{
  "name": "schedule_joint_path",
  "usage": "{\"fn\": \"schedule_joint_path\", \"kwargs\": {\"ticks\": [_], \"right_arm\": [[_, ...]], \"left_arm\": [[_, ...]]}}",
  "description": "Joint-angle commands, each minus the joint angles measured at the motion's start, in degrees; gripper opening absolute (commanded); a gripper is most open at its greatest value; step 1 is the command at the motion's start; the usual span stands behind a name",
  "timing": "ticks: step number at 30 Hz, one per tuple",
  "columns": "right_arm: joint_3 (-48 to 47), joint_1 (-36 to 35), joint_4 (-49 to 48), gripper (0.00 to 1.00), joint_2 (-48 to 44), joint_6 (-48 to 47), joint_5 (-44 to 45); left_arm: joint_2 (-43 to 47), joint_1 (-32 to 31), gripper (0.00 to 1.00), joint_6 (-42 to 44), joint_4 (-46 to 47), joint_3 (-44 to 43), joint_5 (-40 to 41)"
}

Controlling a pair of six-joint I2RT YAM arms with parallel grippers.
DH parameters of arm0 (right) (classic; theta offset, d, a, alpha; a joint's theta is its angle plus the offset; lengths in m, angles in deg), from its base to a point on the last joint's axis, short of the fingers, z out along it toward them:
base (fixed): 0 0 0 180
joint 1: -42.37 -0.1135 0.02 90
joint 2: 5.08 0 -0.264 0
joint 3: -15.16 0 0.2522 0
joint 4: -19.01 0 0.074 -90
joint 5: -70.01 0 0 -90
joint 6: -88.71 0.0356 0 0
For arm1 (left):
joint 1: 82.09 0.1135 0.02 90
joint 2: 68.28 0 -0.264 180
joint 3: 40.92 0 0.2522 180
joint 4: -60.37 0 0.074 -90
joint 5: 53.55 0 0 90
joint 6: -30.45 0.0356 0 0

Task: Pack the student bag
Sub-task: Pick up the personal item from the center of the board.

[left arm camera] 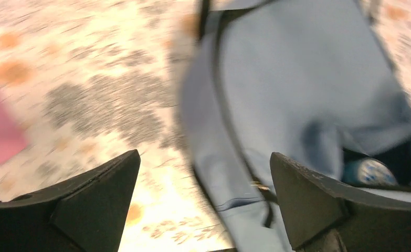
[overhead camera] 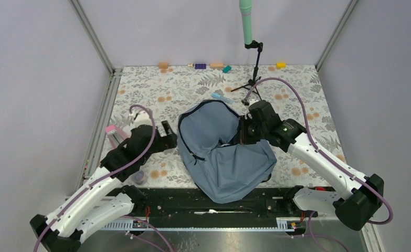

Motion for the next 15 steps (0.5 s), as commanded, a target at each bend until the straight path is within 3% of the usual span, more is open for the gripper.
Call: {"fn": "schedule_joint_path", "kwargs": {"ticks": [1, 7, 15], "right_arm": [[0.21, -0.28, -6.71, 0.00, -2.72, -1.03, 1.10], [0.50, -0.26, -6.89, 0.00, -2.39, -2.67, 1.18], [1.70, -0.27, -6.95, 0.00, -4.02, -4.04, 2.72]], "left_arm": [[2.52, 2.47, 0.99, -13.55, -23.47, -1.87, 17.10], [2.01, 11.14, 0.99, -15.00, -29.16, -1.64, 11.84], [-3.50, 20.73, 0.99, -21.02, -40.36, -5.36, 15.25]]}}
